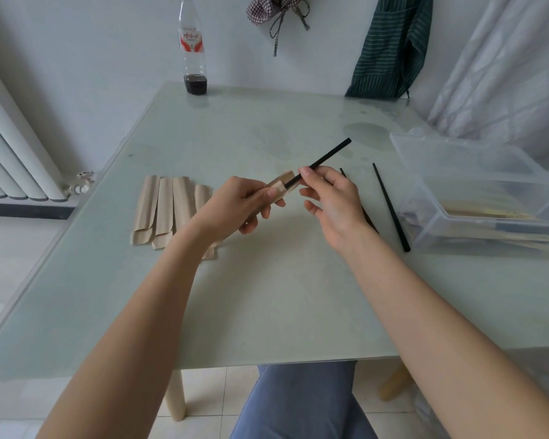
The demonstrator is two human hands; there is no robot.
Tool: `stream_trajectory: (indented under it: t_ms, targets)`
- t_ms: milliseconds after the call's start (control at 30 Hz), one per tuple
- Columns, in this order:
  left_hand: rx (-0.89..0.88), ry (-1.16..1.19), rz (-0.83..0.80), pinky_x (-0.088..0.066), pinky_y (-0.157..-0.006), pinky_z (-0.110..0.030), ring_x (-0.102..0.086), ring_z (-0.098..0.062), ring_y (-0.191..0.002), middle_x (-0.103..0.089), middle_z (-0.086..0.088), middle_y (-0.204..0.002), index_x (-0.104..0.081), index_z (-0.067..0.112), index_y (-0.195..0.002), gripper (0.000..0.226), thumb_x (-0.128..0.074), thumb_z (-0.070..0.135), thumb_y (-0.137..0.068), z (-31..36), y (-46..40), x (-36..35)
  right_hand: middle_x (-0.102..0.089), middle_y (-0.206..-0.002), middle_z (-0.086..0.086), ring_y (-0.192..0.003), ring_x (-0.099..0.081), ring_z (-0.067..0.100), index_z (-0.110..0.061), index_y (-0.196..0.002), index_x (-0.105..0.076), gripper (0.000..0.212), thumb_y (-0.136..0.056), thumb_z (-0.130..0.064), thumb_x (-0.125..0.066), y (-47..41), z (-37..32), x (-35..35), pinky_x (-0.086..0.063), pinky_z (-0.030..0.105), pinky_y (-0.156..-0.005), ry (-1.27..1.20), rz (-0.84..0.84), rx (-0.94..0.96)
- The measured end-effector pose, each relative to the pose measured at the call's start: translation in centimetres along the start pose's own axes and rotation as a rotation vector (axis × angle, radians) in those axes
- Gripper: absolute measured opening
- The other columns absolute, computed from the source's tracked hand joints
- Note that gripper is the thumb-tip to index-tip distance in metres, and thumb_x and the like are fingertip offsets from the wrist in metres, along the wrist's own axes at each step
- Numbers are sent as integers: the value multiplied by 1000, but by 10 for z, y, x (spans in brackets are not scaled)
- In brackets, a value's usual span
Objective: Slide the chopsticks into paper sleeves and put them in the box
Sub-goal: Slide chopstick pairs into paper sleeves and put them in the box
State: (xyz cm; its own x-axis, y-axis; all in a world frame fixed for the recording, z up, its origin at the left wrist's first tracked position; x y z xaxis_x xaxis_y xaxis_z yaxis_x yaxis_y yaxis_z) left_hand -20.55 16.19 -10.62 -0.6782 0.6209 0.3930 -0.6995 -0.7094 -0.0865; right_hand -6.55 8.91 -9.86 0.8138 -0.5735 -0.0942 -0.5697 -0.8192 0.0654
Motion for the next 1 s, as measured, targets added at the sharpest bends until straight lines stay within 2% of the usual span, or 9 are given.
stream_trajectory:
  t_ms: [167, 267, 333, 400, 433, 500, 633, 767, 1000]
  targets:
    - [0, -19, -7, -35, -44, -17, -43, -10, -41, -51, 10, -58, -71, 8, -93, 31, -52, 32, -95, -2, -2, -2, -61, -81, -5, -73, -54, 8, -19, -84, -66, 15, -93, -27, -57, 1, 1, 4, -44, 20, -69, -63, -5, 6]
    - [-15, -60, 5, -33, -44, -18, -41, -10, -40, -49, 10, -58, -70, 9, -91, 27, -53, 30, -95, -5, -4, -1, -62, -78, -2, -71, -57, 9, -13, -85, -65, 26, -97, -30, -49, -1, 3, 7, -47, 21, -68, 52, 5, 47]
    - [-13, -66, 23, -33, -44, -18, -40, -9, -38, -49, 9, -59, -70, 11, -89, 25, -53, 29, -95, -8, -5, 0, -62, -79, 3, -75, -57, 16, -9, -85, -64, 35, -99, -31, -41, -6, 6, 17, -44, 25, -69, 363, 112, 126]
    - [-9, -71, 29, -33, -44, -18, -40, -8, -38, -50, 9, -58, -70, 12, -87, 24, -53, 27, -95, -9, -5, 0, -59, -88, 9, -88, -53, 25, -7, -89, -59, 25, -98, -24, -42, -13, 9, 29, -38, 30, -72, 875, 204, 239]
    - [-9, -74, 29, -33, -44, -18, -41, -8, -38, -50, 9, -58, -70, 12, -86, 24, -53, 26, -95, -9, -5, 0, -58, -99, 14, -98, -50, 29, -5, -98, -58, 19, -96, -18, -45, -15, 11, 33, -37, 31, -77, 1097, 209, 247]
    - [-8, -82, 27, -33, -44, -18, -41, -9, -38, -50, 9, -59, -70, 12, -86, 24, -53, 25, -96, -9, -6, -1, -49, -120, 19, -114, -43, 33, -3, -118, -51, 25, -94, -8, -46, -18, 14, 35, -39, 34, -88, 1355, 183, 179]
    - [-9, -62, 44, -33, -44, -17, -40, -9, -38, -50, 10, -59, -70, 12, -86, 24, -53, 25, -96, -10, -5, 1, -41, -129, 22, -117, -46, 34, 3, -126, -41, 34, -92, 3, -47, -17, 9, 29, -43, 36, -89, 1475, 205, 71]
    - [-8, -54, 49, -33, -44, -17, -41, -9, -39, -50, 10, -59, -70, 11, -87, 25, -53, 26, -95, -10, -5, 1, -43, -129, 26, -115, -52, 36, 10, -129, -38, 37, -92, 7, -41, -17, 3, 27, -46, 36, -89, 1555, 180, 3]
    - [-14, -56, 54, -34, -44, -16, -41, -9, -39, -50, 9, -60, -70, 11, -88, 25, -53, 27, -95, -10, -5, 1, -51, -127, 21, -115, -54, 33, 1, -128, -49, 38, -91, 5, -39, -8, -6, 24, -47, 36, -85, 1749, 69, 1]
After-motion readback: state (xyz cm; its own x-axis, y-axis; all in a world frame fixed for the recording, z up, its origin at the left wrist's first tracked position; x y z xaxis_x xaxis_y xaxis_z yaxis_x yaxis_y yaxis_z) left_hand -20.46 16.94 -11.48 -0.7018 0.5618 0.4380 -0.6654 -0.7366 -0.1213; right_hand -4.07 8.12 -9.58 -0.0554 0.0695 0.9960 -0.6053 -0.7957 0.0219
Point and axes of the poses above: each hand's wrist, its own y-axis away from the middle knuckle, its own x-axis out of the back of the hand, z = x × y, the point moved 2 cm from there along -y, towards the middle knuckle
